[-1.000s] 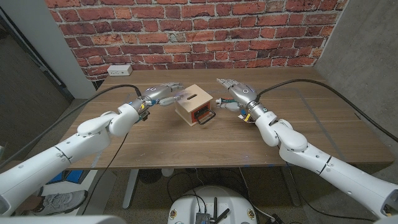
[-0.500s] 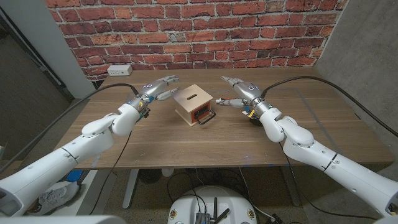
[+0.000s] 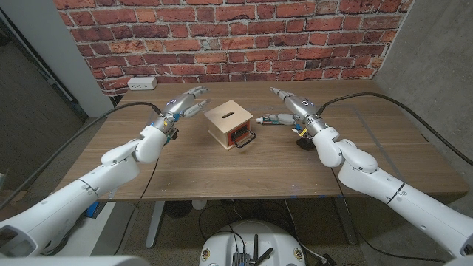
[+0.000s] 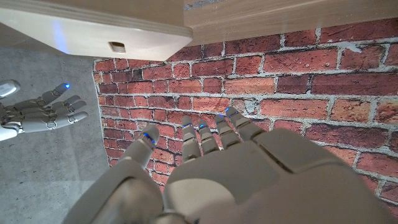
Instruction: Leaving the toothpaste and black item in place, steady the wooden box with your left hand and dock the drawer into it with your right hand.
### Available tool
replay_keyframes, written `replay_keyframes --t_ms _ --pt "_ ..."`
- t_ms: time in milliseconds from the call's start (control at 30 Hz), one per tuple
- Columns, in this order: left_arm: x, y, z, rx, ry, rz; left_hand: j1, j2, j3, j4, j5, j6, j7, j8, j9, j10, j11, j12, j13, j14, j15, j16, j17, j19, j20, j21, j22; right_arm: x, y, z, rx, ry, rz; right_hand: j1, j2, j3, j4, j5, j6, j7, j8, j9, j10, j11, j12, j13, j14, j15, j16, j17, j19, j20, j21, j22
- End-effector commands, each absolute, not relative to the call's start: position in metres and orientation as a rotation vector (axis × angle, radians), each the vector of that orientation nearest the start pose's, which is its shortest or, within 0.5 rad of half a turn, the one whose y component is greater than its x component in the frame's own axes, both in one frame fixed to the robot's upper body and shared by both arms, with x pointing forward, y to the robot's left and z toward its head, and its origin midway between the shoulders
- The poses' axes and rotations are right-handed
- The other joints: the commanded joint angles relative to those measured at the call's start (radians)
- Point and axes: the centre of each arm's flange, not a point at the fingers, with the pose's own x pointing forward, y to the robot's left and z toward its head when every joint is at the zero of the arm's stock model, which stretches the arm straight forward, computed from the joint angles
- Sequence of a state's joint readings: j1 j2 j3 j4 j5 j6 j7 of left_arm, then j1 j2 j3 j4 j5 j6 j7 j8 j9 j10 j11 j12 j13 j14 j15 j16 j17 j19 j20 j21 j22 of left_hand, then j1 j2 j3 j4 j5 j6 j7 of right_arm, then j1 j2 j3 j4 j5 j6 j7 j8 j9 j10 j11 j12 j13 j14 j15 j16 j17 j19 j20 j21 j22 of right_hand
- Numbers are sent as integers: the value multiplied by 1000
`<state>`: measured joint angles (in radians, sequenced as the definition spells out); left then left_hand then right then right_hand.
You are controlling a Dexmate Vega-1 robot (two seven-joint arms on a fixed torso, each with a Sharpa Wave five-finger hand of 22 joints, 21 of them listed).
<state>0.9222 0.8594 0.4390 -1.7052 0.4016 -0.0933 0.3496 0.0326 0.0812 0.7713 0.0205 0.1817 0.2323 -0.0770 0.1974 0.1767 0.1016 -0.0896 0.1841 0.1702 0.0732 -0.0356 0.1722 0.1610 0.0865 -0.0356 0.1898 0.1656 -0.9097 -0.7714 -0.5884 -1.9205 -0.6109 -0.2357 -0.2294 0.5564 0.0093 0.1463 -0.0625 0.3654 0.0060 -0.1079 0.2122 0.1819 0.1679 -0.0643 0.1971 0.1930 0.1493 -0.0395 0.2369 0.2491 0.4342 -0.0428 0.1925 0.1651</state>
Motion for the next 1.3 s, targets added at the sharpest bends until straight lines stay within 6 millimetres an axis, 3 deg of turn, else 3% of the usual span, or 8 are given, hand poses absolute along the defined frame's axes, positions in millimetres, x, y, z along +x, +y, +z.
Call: replay_keyframes --t_ms 33,433,667,1300 --pt "586 278 13 1052 -893 155 9 79 4 -5 -1 3 1 -3 3 6 7 1 4 14 -75 3 3 11 -125 5 3 558 -203 4 -1169 -782 -129 -24 7 1 14 -11 14 -2 2 0 6 3 3 4 5 -7 6 5 5 -15 0 1" --pt "596 282 1 868 -865 192 13 82 5 -9 -1 -2 12 -6 3 7 15 2 4 13 -67 2 3 17 -122 6 3 570 -218 1 -960 -761 -83 -68 18 -12 36 -29 19 9 -2 -1 -8 6 -4 3 -19 -3 -3 7 -14 -13 -9 1" --pt "602 282 -5 777 -859 219 14 83 4 -11 -1 -3 11 -7 3 8 13 2 4 14 -66 2 3 19 -122 6 3 576 -220 -1 -846 -761 -76 -108 24 -25 54 -47 19 23 -8 -2 -11 -10 -6 0 -12 -8 -4 3 -44 -20 -17 1" --pt "615 284 -15 518 -825 192 16 74 0 -23 -2 -8 18 -10 2 29 20 7 3 47 -61 9 2 34 -100 8 3 593 -229 -14 -509 -778 -20 -190 52 -45 94 -79 20 122 -21 -4 0 10 -6 -7 -1 7 -13 -13 -95 -34 -18 0"
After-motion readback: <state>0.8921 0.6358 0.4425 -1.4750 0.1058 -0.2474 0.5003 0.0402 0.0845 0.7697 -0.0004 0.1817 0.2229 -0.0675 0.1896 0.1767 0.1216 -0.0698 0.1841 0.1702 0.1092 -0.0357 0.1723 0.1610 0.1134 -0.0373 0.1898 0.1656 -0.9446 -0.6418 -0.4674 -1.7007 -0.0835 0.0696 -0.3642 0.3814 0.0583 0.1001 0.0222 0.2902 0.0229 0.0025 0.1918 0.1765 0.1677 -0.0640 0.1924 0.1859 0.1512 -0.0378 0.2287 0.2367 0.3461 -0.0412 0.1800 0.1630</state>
